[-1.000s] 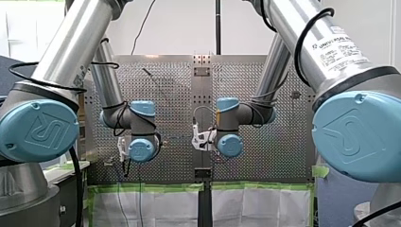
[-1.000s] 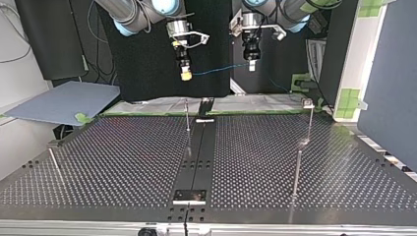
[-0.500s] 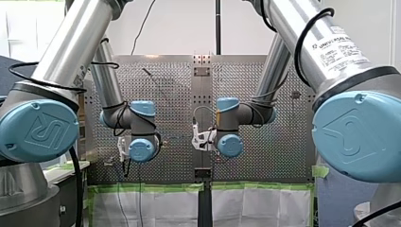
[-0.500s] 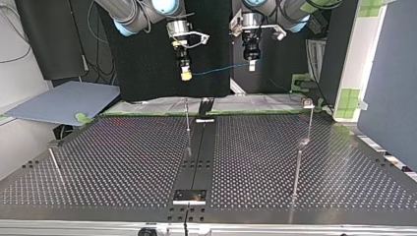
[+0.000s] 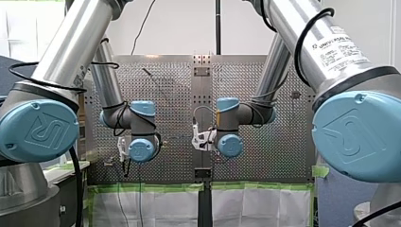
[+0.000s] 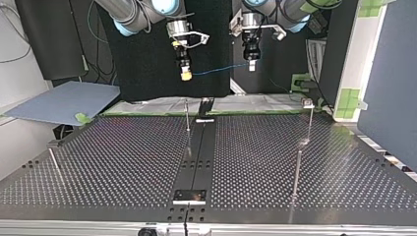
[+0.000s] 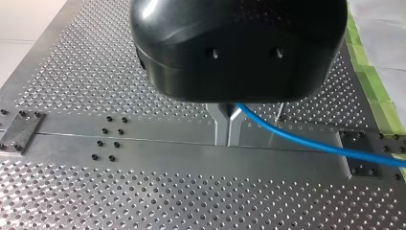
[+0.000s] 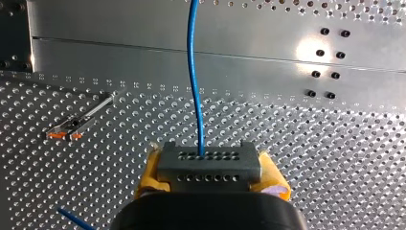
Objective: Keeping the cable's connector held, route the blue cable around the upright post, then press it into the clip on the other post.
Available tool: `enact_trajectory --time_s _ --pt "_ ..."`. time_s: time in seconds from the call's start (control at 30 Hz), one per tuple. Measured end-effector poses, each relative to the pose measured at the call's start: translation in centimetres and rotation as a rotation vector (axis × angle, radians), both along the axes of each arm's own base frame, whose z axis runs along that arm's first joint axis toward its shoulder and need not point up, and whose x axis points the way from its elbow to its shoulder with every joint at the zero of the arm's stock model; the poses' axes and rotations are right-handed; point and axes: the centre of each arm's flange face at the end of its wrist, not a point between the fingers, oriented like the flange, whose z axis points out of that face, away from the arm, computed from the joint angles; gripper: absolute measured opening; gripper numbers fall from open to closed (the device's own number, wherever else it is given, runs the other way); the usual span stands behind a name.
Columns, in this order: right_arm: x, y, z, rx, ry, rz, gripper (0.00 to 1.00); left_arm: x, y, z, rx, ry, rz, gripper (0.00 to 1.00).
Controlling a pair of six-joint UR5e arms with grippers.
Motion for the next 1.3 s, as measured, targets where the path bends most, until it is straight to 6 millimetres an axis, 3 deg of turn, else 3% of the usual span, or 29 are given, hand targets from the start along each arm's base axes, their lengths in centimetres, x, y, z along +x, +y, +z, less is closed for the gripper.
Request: enact_trajectory --time_s 1.1,1.3 --pt "-0.1 0.1 -0.1 0.002 0.002 0.000 0.00 -0.1 -0.1 0.2 -0.001 -0.003 -0.003 0.00" --pt "0.7 0.5 -0.7 0.007 0.031 0.000 0.00 -0.9 -0.1 -1.2 0.044 0.026 0.014 0.00"
